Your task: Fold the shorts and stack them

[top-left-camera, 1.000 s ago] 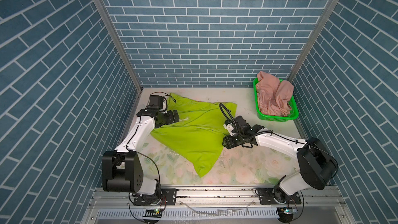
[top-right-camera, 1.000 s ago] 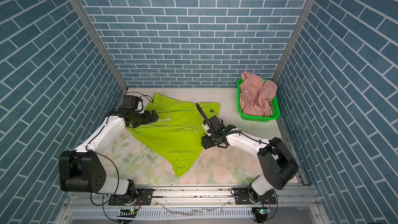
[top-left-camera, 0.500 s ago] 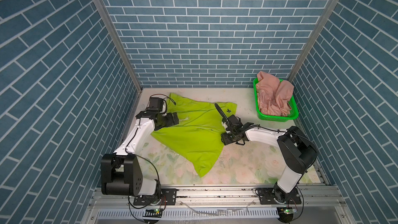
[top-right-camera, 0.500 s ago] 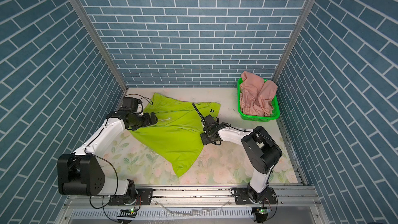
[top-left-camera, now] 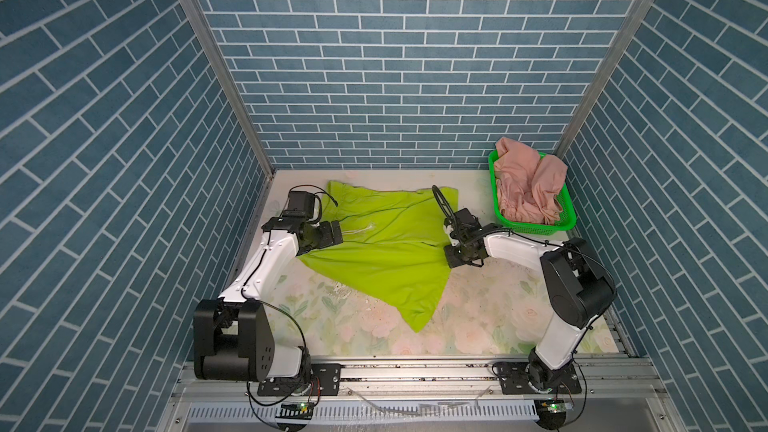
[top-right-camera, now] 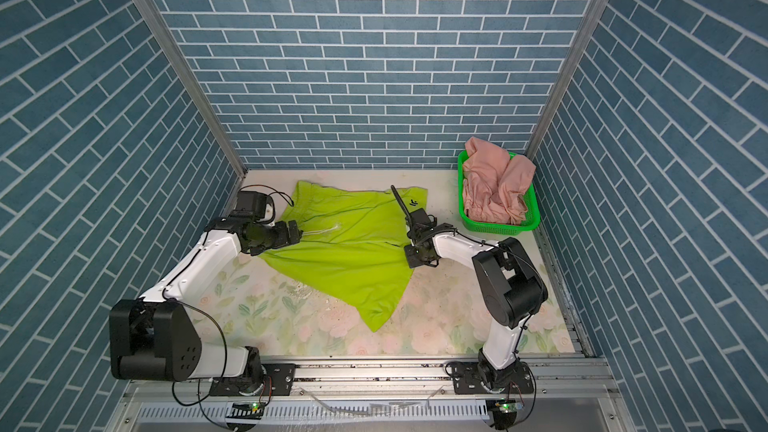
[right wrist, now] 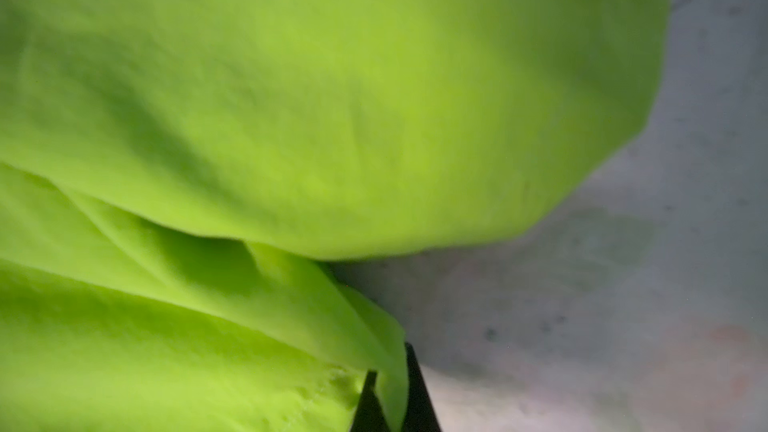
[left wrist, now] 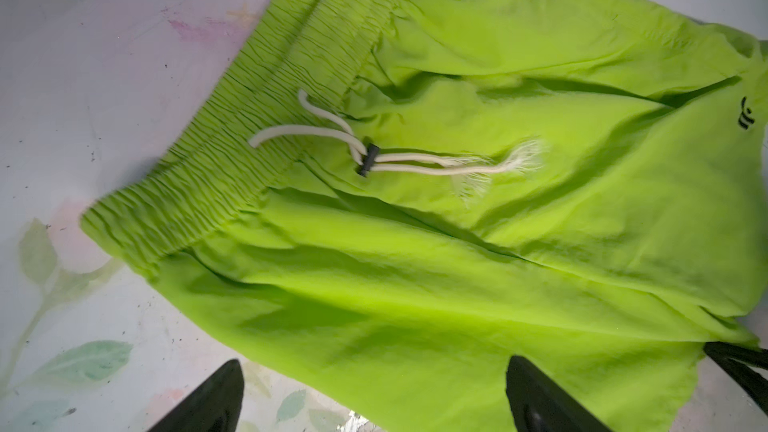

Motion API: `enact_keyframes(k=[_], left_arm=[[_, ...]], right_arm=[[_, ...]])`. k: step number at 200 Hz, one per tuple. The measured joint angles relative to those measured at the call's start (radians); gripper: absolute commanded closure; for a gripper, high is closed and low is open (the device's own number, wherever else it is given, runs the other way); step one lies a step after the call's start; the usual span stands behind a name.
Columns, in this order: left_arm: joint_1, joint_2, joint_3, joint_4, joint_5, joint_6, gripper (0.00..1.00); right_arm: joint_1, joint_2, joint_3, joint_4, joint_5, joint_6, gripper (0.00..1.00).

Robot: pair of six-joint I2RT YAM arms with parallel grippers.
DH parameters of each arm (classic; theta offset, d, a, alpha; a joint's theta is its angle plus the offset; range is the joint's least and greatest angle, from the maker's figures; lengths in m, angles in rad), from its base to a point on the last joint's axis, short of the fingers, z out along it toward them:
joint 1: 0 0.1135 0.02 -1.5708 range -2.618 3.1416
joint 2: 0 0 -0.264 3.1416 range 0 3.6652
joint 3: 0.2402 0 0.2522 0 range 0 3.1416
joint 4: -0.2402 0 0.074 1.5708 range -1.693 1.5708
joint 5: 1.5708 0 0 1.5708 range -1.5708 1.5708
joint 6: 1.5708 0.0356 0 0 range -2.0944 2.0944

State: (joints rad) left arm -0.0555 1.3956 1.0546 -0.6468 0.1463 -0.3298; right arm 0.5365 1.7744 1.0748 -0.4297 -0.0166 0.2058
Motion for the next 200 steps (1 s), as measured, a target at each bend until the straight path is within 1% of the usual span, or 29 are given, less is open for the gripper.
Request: enact_keyframes(k=[11,12,14,20,41,56,67,90,102,115,132,160,181,200], left_arm=[[0.008,-0.008,-0.013,-0.003,-0.007,-0.003,0.0],[0.009,-0.009,-0.013,-0.003,-0.008,-0.003,0.0],[0.011,-0.011,-0.016,-0.003,-0.009,-0.005,0.0],[0.021,-0.02,-0.025,-0.004,-0.011,-0.008,0.0],[0.08,-0.063,-0.067,0.006,-0.006,-0.029,0.0],[0.13,-0.1,-0.106,0.017,-0.01,-0.048,0.0],[0.153,-0.124,-0.137,0.033,-0.015,-0.061,0.0],[0.168,-0.141,-0.198,0.061,-0.018,-0.082,0.0],[0.178,-0.131,-0.224,0.087,-0.006,-0.09,0.0],[0.2,-0.116,-0.248,0.12,0.014,-0.1,0.0],[0.227,-0.096,-0.283,0.179,0.046,-0.114,0.04],[0.24,-0.063,-0.315,0.25,0.08,-0.127,0.05],[0.24,-0.031,-0.318,0.294,0.094,-0.127,0.06],[0.24,-0.005,-0.328,0.332,0.102,-0.127,0.06]], right_arm=[[-0.037,-0.002,0.012,-0.037,0.003,-0.016,0.7],[-0.04,-0.002,0.012,-0.038,0.005,-0.019,0.7],[-0.044,-0.002,0.014,-0.043,0.006,-0.031,0.66],[-0.057,-0.007,0.017,-0.06,0.007,-0.035,0.61],[-0.056,-0.058,0.019,-0.111,-0.005,-0.06,0.5],[-0.015,-0.145,0.016,-0.143,-0.001,-0.058,0.45],[0.036,-0.219,0.009,-0.15,0.01,-0.058,0.44],[0.211,-0.378,-0.042,-0.142,0.018,-0.043,0.42],[0.314,-0.431,-0.092,-0.126,0.025,-0.02,0.42],[0.418,-0.452,-0.143,-0.124,0.045,0.002,0.41],[0.55,-0.436,-0.187,-0.127,0.099,0.037,0.41],[0.719,-0.358,-0.192,-0.122,0.19,0.087,0.41],[0.798,-0.274,-0.183,-0.124,0.248,0.124,0.4],[0.833,-0.197,-0.176,-0.134,0.288,0.157,0.4]])
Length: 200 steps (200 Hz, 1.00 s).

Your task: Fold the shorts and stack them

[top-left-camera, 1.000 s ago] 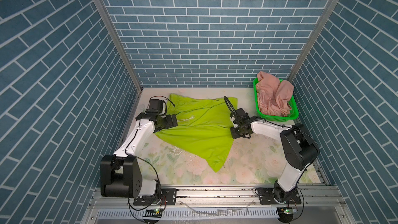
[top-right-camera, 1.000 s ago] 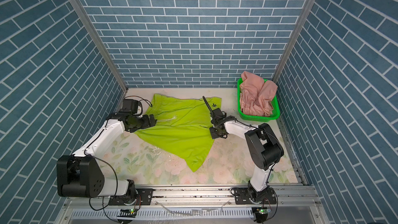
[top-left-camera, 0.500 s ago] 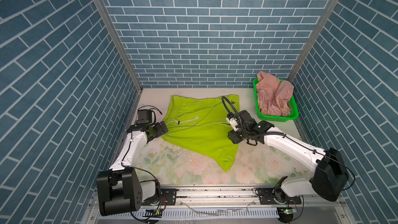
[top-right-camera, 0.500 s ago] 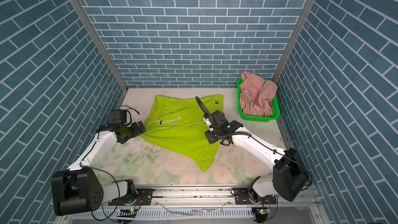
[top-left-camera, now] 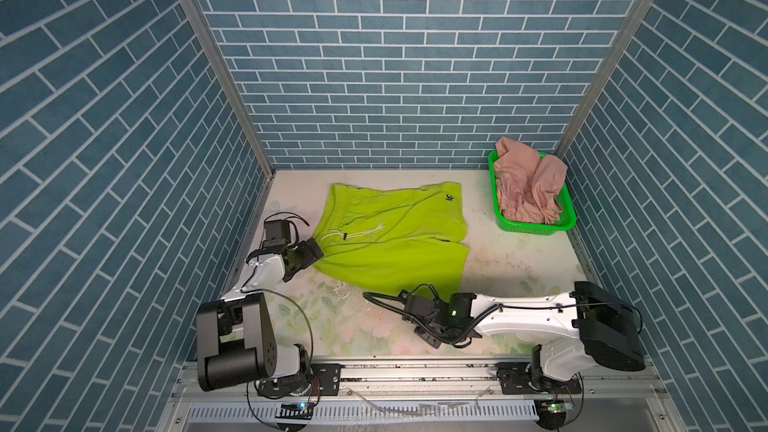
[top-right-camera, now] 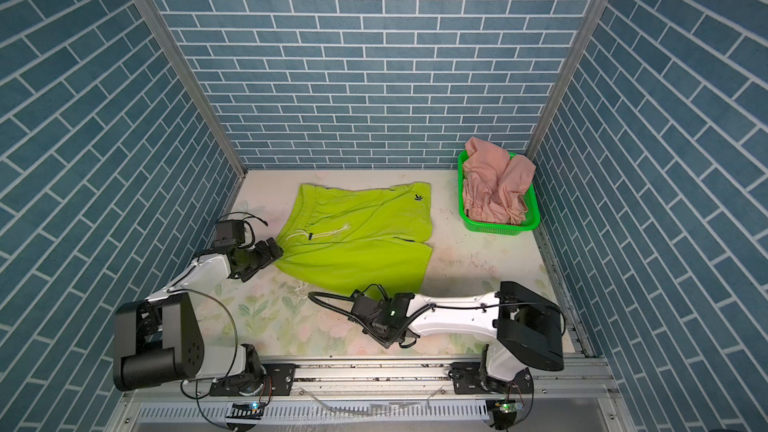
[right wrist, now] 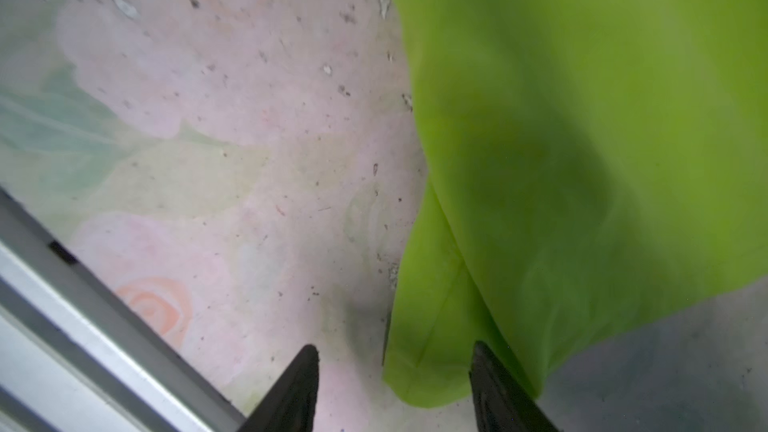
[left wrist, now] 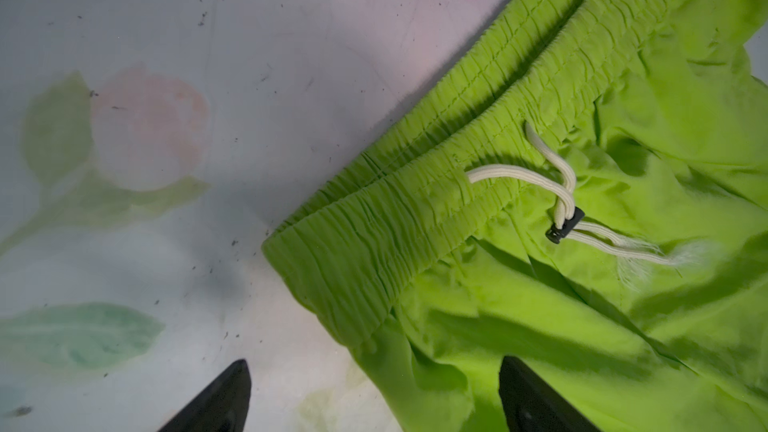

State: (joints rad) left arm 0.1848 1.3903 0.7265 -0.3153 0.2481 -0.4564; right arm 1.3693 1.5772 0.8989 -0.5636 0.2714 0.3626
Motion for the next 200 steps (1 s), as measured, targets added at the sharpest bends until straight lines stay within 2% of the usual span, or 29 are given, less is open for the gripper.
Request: enact_keyframes(k=[20,55,77,87,96,106,120,134,143,174,200], left_arm=[[0.0,0.035,-0.011,0.03,0.003,0.0,0.06],[0.0,0.068,-0.017,0.063,0.003,0.002,0.09],[0.0,0.078,-0.017,0.083,-0.008,0.01,0.17],[0.0,0.089,-0.017,0.091,-0.013,0.013,0.25],[0.001,0.105,-0.017,0.098,-0.014,0.02,0.34],[0.001,0.125,-0.012,0.111,-0.014,0.021,0.48],[0.002,0.148,-0.002,0.126,-0.004,0.019,0.73],[0.003,0.172,0.006,0.127,0.007,0.018,0.92],[0.003,0.177,0.012,0.124,0.01,0.027,1.0],[0.003,0.164,0.04,0.081,0.014,0.026,1.0],[0.003,0.085,0.057,0.013,0.027,0.025,1.0]], right_arm=[[0.017,0.055,0.002,-0.012,0.043,0.029,0.4],[0.02,0.056,-0.001,-0.042,0.114,0.069,0.42],[0.02,0.047,-0.018,-0.056,0.148,0.091,0.5],[0.02,0.041,-0.028,-0.056,0.161,0.094,0.55],[0.02,0.036,-0.039,-0.055,0.17,0.105,0.65],[0.02,0.034,-0.045,-0.054,0.175,0.108,0.8],[0.02,0.034,-0.045,-0.055,0.18,0.111,1.0],[0.02,0.033,-0.045,-0.057,0.184,0.107,1.0],[0.019,0.027,-0.045,-0.06,0.185,0.109,1.0],[0.019,-0.087,-0.044,-0.099,0.179,0.11,1.0],[0.027,-0.21,-0.008,-0.186,0.178,0.113,1.0]])
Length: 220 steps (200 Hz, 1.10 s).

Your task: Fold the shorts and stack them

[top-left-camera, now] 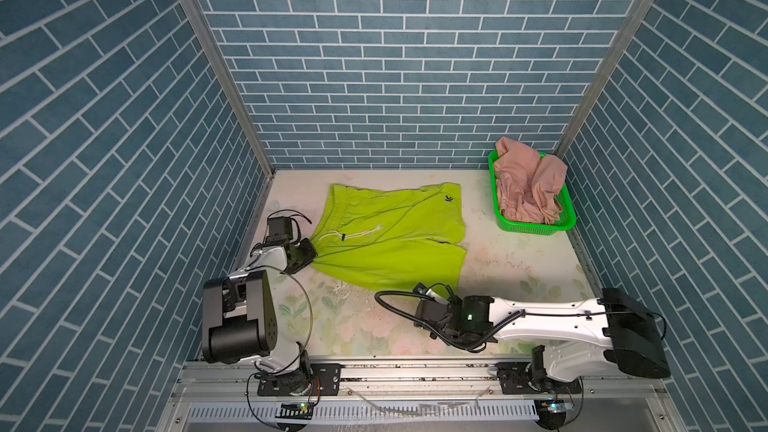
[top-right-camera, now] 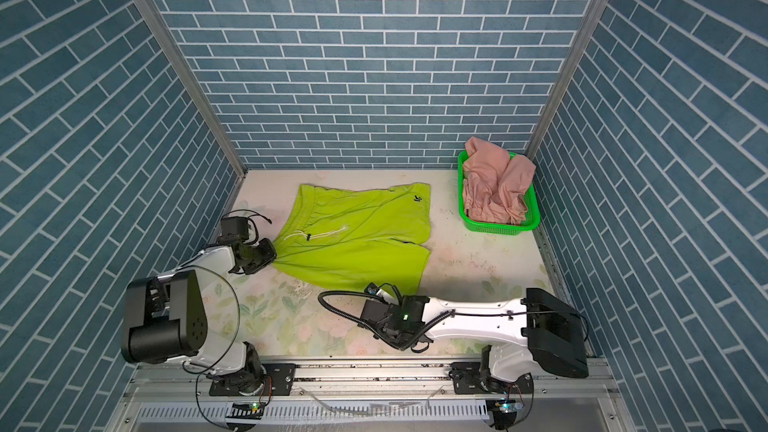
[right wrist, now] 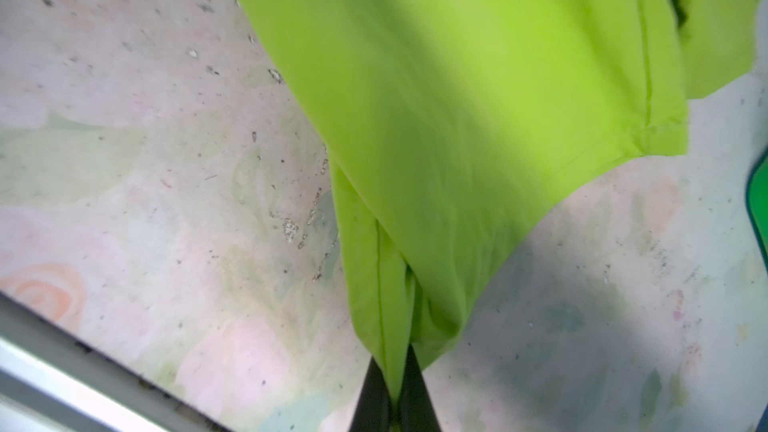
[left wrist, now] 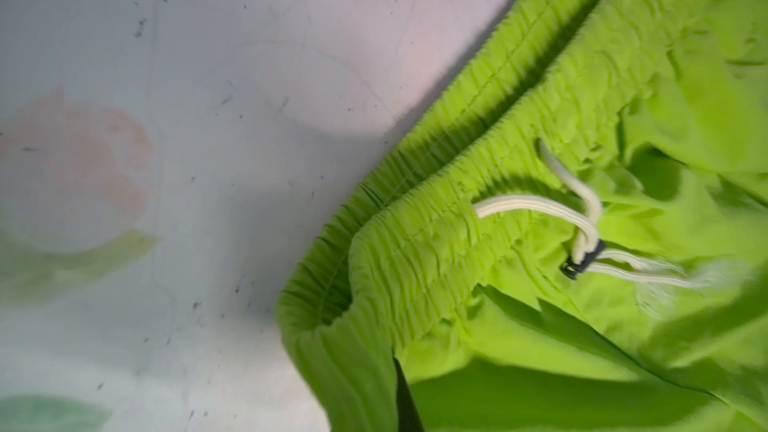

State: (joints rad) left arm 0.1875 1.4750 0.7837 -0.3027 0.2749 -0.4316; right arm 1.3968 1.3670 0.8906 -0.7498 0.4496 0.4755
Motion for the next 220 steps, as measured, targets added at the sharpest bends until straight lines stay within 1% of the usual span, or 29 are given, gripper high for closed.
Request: enact_keyframes(k=[31,68,77,88,107,121,128,134,157,171,182,202,220], left_arm=[[0.0,-0.121,0.069,-0.137,0.003,0.006,1.0],[0.0,-0.258,0.204,-0.351,0.0,0.047,0.99],[0.0,-0.276,0.238,-0.405,-0.005,0.066,0.99],[0.0,-0.293,0.274,-0.464,-0.018,0.088,0.94],[0.0,-0.31,0.315,-0.559,-0.046,0.132,0.92],[0.0,-0.306,0.339,-0.61,-0.065,0.16,0.94],[0.0,-0.296,0.352,-0.632,-0.072,0.173,0.96],[0.0,-0.282,0.368,-0.65,-0.076,0.184,0.97],[0.0,-0.198,0.428,-0.699,-0.072,0.219,0.97],[-0.002,-0.148,0.462,-0.718,-0.068,0.233,0.97],[-0.002,-0.107,0.499,-0.738,-0.068,0.243,1.0],[-0.003,-0.031,0.588,-0.767,-0.062,0.258,1.0],[-0.002,-0.003,0.637,-0.767,-0.061,0.268,1.0]], right_arm=[[0.054,-0.051,0.114,-0.143,0.026,0.022,1.0],[0.1,-0.135,0.211,-0.283,0.06,0.034,1.0],[0.1,-0.158,0.232,-0.317,0.071,0.036,1.0],[0.1,-0.177,0.259,-0.354,0.087,0.037,1.0],[0.1,-0.201,0.307,-0.394,0.134,0.029,1.0],[0.086,-0.217,0.32,-0.396,0.154,0.002,1.0],[0.06,-0.227,0.32,-0.391,0.146,-0.024,1.0],[0.018,-0.235,0.32,-0.383,0.131,-0.052,1.0],[-0.163,-0.275,0.309,-0.319,0.089,-0.161,1.0],[-0.242,-0.292,0.31,-0.266,0.053,-0.235,1.0],[-0.291,-0.292,0.317,-0.232,0.016,-0.297,1.0],[-0.388,-0.254,0.369,-0.193,-0.053,-0.397,1.0],[-0.421,-0.203,0.44,-0.186,-0.089,-0.457,1.0]])
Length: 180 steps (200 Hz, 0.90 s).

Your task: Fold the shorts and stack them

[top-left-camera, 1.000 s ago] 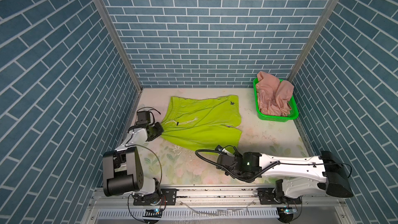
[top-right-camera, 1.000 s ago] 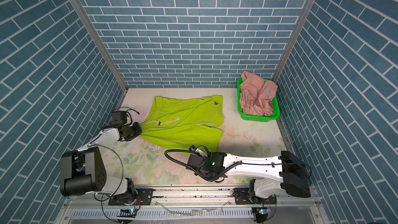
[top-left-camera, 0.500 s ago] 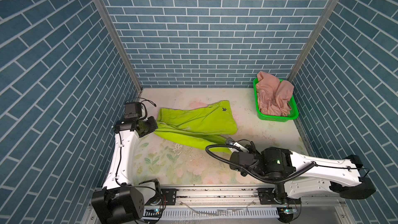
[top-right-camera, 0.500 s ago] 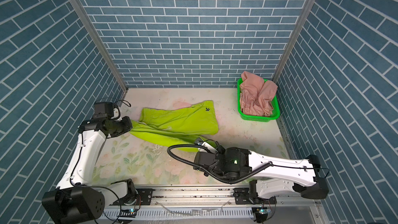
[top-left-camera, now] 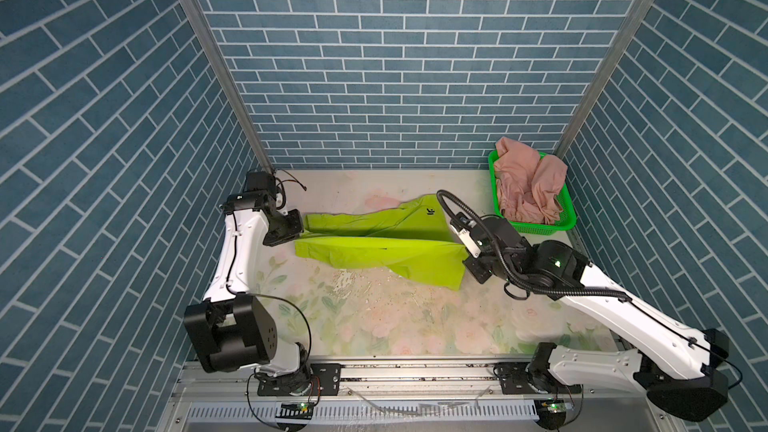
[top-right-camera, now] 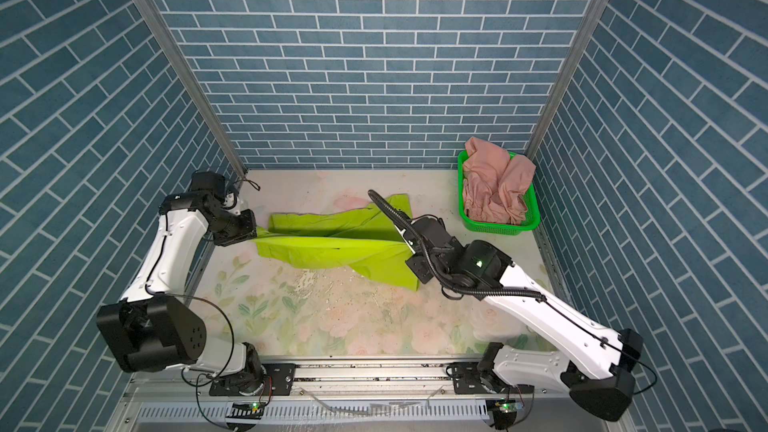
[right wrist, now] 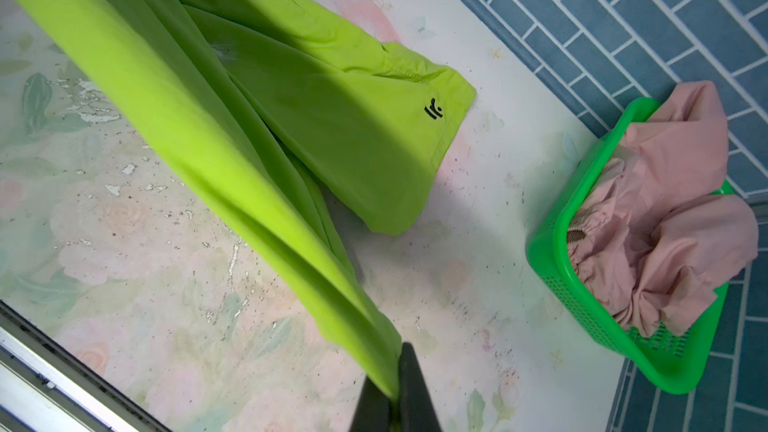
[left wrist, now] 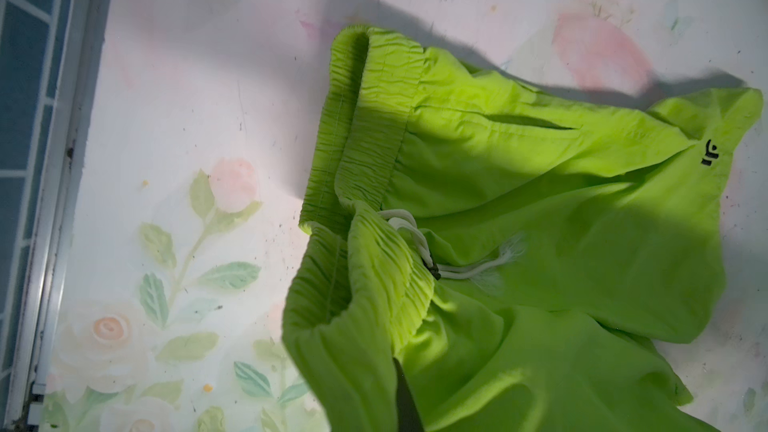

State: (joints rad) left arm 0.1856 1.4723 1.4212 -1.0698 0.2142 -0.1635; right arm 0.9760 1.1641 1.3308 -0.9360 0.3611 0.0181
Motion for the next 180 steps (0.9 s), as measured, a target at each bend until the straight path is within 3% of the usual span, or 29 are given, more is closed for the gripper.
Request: enact_keyframes(k=[47,96,132,161,180], left_arm=[[0.003,-0.041,0.02,-0.032,-0.012,0.023,1.0],[0.004,-0.168,-0.013,-0.071,-0.011,0.044,1.0],[0.004,-0.248,-0.019,-0.117,-0.016,0.07,1.0],[0.01,-0.289,-0.052,-0.15,-0.039,0.09,1.0],[0.014,-0.268,-0.053,-0.154,-0.049,0.091,1.0]], right_arm=[[0.031,0.026,0.079,-0.082,-0.022,-0.043,1.0],[0.305,0.037,0.194,-0.253,0.147,-0.005,1.0],[0.404,0.086,0.245,-0.343,0.242,0.054,1.0],[0.43,0.087,0.247,-0.359,0.283,0.06,1.0],[0.384,0.073,0.245,-0.336,0.27,0.032,1.0]])
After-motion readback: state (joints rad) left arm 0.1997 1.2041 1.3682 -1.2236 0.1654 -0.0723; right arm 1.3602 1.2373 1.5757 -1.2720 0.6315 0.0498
